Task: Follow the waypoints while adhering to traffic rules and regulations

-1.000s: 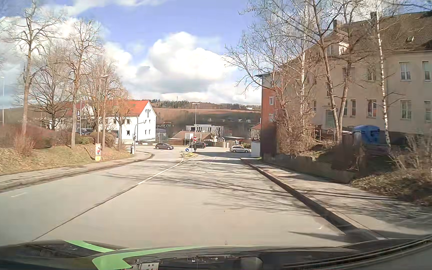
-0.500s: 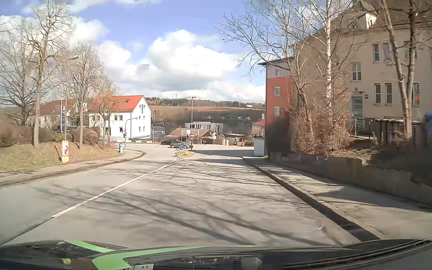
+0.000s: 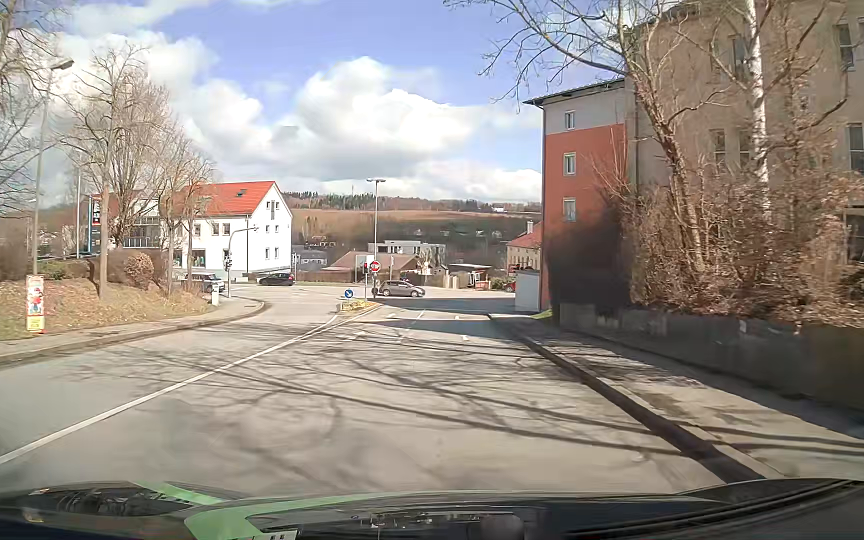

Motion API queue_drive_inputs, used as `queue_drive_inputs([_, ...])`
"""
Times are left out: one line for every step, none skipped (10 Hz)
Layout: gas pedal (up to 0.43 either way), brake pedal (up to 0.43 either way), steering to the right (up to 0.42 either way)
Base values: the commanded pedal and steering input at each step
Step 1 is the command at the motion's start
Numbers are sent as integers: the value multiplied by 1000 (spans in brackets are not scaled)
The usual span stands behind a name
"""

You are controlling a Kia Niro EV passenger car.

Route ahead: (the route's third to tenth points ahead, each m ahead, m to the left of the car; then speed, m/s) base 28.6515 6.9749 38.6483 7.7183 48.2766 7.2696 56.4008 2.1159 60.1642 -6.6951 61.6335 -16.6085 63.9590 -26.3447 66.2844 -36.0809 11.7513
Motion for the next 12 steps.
queue_drive_inputs([0, 244, 6])
queue_drive_inputs([0, 250, 6])
queue_drive_inputs([0, 250, 6])
queue_drive_inputs([0, 250, 5])
queue_drive_inputs([0, 256, 5])
queue_drive_inputs([0, 256, 2])
queue_drive_inputs([0, 256, 0])
queue_drive_inputs([0, 262, 0])
queue_drive_inputs([0, 268, 3])
queue_drive_inputs([0, 268, 7])
queue_drive_inputs([0, 268, 8])
queue_drive_inputs([0, 274, 7])
